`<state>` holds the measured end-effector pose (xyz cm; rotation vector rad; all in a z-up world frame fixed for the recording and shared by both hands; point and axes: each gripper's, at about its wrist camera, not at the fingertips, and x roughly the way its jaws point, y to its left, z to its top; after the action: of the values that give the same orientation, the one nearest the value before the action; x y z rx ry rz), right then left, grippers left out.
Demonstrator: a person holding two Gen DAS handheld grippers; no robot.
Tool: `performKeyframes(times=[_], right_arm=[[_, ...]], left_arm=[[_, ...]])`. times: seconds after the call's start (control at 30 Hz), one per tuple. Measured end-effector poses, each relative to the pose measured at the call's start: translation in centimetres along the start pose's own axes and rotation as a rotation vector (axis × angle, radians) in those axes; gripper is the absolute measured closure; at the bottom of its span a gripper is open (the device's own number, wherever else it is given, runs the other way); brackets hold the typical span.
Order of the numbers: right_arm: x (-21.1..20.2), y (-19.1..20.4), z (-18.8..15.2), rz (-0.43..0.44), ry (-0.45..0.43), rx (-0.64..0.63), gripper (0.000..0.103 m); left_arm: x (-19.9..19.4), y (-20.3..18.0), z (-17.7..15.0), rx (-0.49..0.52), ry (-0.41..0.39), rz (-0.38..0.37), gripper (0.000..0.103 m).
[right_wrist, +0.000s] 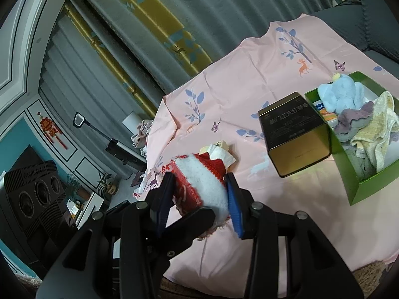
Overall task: Organize soft objects
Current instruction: 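Carry the knitted item over the green box with the right gripper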
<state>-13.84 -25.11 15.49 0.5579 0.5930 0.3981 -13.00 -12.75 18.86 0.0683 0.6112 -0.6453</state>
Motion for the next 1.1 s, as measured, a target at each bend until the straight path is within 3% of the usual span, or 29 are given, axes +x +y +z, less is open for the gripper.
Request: performKeyframes(times=[0.27,1.1], right_arm=[[-1.1,-1.4,0.3,-0.020,-0.028,0.026,0.061],[-5.5,-7.6,3.5,-0.195,-0.163,0.086,0.061]], left_arm=[[1.3,-1.6,0.6,0.028,0.008,-0.028,0.053],[8.6,-6.8,4.2,0.128,0.004,-0.223,0.054]])
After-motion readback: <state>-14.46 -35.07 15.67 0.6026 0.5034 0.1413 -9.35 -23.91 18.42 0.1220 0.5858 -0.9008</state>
